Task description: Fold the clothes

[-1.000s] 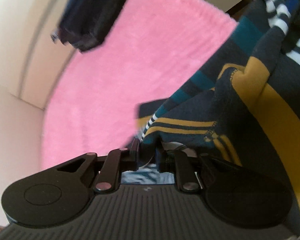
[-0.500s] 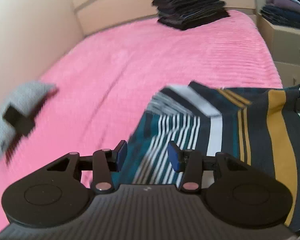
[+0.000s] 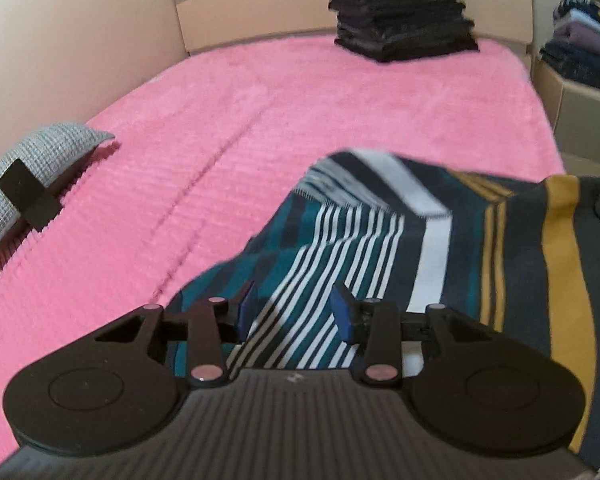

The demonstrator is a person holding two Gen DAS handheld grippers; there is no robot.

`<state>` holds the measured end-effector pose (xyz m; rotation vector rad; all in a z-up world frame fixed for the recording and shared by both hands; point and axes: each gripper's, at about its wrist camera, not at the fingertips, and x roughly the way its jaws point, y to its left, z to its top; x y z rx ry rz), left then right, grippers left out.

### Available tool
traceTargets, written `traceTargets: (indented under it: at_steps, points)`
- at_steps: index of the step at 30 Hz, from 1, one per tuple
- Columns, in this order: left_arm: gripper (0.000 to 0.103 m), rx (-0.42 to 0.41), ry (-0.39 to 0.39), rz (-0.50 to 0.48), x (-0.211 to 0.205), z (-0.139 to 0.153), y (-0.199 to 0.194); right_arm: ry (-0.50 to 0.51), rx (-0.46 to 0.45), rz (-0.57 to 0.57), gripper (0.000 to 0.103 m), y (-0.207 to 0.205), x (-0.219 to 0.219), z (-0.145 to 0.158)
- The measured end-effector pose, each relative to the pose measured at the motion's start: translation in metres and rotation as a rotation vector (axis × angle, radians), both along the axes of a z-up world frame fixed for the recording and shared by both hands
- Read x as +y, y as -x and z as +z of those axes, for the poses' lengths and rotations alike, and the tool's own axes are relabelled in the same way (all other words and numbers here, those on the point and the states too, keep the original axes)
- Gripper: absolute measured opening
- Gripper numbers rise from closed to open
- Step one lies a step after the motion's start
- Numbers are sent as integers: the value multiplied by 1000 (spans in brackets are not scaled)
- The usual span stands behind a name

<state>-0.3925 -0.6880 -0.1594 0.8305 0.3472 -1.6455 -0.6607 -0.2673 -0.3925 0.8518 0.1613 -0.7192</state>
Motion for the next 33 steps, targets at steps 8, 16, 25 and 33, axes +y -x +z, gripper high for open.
traceTargets:
  at_steps: [8,16,25,33]
  points:
    - [38,56,-69,1,-48,-23,-3,-20,42,0,13,4,-1,-15]
    - [36,47,-101,-28,-104,-33,2,2,89,26,13,-2,-6,-17]
    - [35,30,-45,34,-52,6,-21,204,318,-54,69,4,28,25]
    - [34,4,-42,38,44,8,-41,345,186,312,69,-53,77,43]
